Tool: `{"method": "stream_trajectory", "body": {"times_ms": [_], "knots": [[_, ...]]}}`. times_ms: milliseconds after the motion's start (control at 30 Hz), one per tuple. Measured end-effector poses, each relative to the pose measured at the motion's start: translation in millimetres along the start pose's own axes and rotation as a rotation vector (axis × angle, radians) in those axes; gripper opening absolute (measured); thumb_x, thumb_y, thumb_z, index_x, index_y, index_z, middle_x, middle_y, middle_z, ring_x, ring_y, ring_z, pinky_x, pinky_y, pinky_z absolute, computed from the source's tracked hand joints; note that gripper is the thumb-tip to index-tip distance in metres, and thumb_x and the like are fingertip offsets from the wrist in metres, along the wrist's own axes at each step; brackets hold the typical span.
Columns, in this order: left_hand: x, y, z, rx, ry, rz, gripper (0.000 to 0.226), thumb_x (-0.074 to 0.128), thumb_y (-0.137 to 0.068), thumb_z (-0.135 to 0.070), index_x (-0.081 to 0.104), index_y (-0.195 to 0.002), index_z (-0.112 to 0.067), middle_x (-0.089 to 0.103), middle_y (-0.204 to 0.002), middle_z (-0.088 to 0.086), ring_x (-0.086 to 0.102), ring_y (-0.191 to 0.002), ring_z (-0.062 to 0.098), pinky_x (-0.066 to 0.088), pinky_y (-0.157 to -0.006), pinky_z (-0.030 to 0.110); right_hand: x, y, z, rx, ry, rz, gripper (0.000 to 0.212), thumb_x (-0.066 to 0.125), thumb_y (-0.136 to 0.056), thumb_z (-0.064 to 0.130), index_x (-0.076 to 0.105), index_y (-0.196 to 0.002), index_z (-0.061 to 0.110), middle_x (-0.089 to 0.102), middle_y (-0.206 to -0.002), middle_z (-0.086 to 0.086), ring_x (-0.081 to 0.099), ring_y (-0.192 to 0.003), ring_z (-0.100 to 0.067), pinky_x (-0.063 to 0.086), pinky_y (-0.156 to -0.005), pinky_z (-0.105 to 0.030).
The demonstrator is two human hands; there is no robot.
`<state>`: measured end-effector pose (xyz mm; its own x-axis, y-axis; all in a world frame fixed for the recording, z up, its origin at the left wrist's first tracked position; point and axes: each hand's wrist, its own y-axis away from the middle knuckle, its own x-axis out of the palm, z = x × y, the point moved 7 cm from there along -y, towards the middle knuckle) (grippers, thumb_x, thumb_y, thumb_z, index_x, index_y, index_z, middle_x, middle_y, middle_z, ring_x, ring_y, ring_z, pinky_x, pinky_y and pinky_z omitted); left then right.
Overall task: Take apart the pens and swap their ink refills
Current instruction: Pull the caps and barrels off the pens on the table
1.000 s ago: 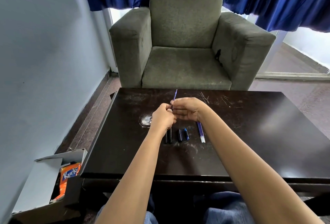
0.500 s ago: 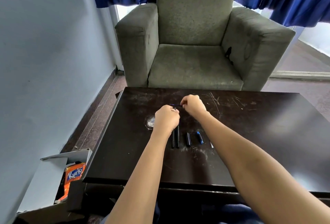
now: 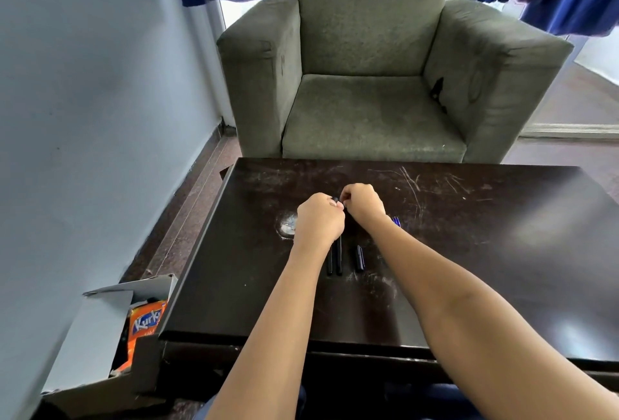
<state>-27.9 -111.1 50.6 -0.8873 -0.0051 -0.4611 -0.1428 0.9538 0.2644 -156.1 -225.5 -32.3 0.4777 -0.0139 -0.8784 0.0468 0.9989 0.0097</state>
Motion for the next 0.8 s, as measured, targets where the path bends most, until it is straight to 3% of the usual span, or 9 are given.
{"method": "stream_trajectory", "body": {"times_ms": [267, 400, 533, 667, 733, 800], "knots": [[1, 0, 0, -0.006, -0.029, -0.005, 0.029, 0.040, -0.098, -0.014, 0.064, -0.110, -0.003, 0.066, -0.110, 0.016, 0.063, -0.102, 0.030, 0.053, -0.092, 0.043, -7, 1, -3, -0.001, -0.082, 0.002, 0.017, 0.057, -0.088, 0.005, 0.070, -0.097, 0.012, 0.070, -0.099, -0.010, 0.065, -0.092, -0.027, 0.055, -0.078, -0.037], [1, 3, -1, -0.009, -0.031, -0.004, 0.031, 0.038, -0.099, -0.014, 0.064, -0.112, -0.002, 0.066, -0.111, 0.016, 0.063, -0.104, 0.030, 0.053, -0.091, 0.040, -32, 6, -14, 0.021, -0.176, -0.093, 0.015, 0.058, -0.085, 0.007, 0.070, -0.092, 0.013, 0.069, -0.095, -0.008, 0.064, -0.089, -0.025, 0.054, -0.079, -0.037], [0, 6, -1, -0.019, -0.032, 0.005, 0.031, 0.039, -0.100, -0.013, 0.062, -0.115, 0.001, 0.065, -0.114, 0.016, 0.062, -0.106, 0.029, 0.051, -0.088, 0.035, -66, 21, -47, 0.165, -0.259, -0.201, 0.013, 0.061, -0.082, 0.007, 0.072, -0.084, 0.015, 0.070, -0.089, -0.007, 0.066, -0.087, -0.024, 0.054, -0.080, -0.033], [4, 7, -1, -0.041, -0.048, 0.053, 0.031, 0.037, -0.098, -0.003, 0.061, -0.116, 0.008, 0.062, -0.100, 0.013, 0.061, -0.113, 0.029, 0.044, -0.078, 0.027, -80, 45, -86, 0.430, -0.332, -0.140, 0.007, 0.066, -0.075, 0.009, 0.071, -0.079, 0.010, 0.071, -0.094, -0.010, 0.068, -0.087, -0.026, 0.054, -0.075, -0.029], [4, 10, -2, -0.048, -0.055, 0.046, 0.030, 0.039, -0.097, -0.005, 0.063, -0.112, 0.006, 0.061, -0.097, 0.011, 0.062, -0.111, 0.031, 0.049, -0.083, 0.032, -77, 59, -95, 0.498, -0.302, -0.063, 0.014, 0.069, -0.069, 0.010, 0.072, -0.081, 0.005, 0.070, -0.086, -0.010, 0.067, -0.079, -0.023, 0.051, -0.065, -0.024], [6, 10, -1, -0.030, -0.057, 0.047, 0.030, 0.040, -0.096, -0.006, 0.064, -0.111, 0.006, 0.066, -0.106, 0.017, 0.062, -0.110, 0.032, 0.051, -0.091, 0.037, -74, 71, -99, 0.536, -0.293, -0.037, 0.019, 0.069, -0.066, 0.011, 0.074, -0.083, 0.007, 0.071, -0.086, -0.010, 0.068, -0.076, -0.023, 0.052, -0.061, -0.022]]}}
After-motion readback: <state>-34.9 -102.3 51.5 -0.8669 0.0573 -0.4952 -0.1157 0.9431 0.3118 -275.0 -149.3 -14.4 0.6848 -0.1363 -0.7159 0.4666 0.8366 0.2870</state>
